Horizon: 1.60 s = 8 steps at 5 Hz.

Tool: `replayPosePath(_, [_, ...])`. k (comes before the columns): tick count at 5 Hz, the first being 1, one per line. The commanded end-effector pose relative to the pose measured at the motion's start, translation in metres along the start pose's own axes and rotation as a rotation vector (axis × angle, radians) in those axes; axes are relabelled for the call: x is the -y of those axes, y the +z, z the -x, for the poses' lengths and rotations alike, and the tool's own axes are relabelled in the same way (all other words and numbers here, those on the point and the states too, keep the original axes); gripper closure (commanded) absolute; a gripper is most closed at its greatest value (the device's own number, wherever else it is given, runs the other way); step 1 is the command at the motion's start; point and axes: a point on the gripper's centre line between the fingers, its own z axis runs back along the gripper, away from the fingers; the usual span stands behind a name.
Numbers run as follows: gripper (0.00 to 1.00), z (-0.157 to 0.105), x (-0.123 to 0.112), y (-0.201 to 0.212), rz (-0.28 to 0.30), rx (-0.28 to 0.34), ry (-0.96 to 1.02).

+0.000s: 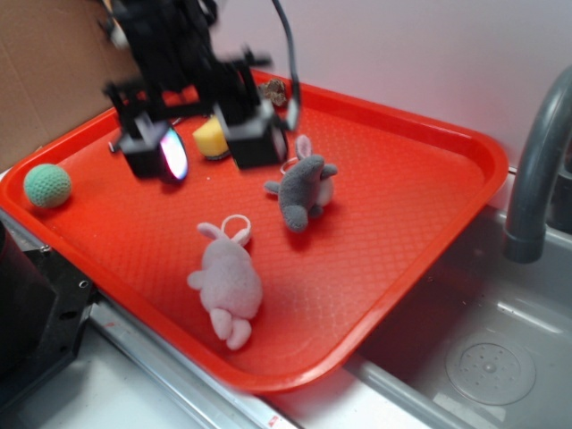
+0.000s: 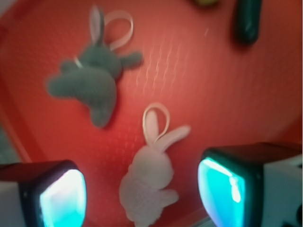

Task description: Grab the pink bunny.

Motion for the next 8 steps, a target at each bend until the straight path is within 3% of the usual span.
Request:
replayPosePath(1, [0.00, 0.022, 0.008, -0.042, -0.060, -0.103, -0.051])
replayPosePath(2, [0.00, 0.029, 0.008, -0.060, -0.077, -0.149, -0.095])
replayPosePath(3, [1.00, 0.025, 0.006, -0.050, -0.106, -0.136, -0.137])
replayPosePath(4, [1.00, 0.020, 0.002, -0.043, -0.161, -0.135, -0.178])
replayPosePath(5, [1.00, 0.008, -0.001, -0.011, -0.176, -0.049, -0.293])
replayPosePath(6, [1.00, -0.008, -0.008, 0.044, -0.173, 0.098, -0.429])
replayPosePath(7, [1.00, -0.009, -0.026, 0.100, -0.250, 0.215, -0.403])
replayPosePath(8, [1.00, -0.014, -0.049, 0.120, -0.235, 0.262, -0.373])
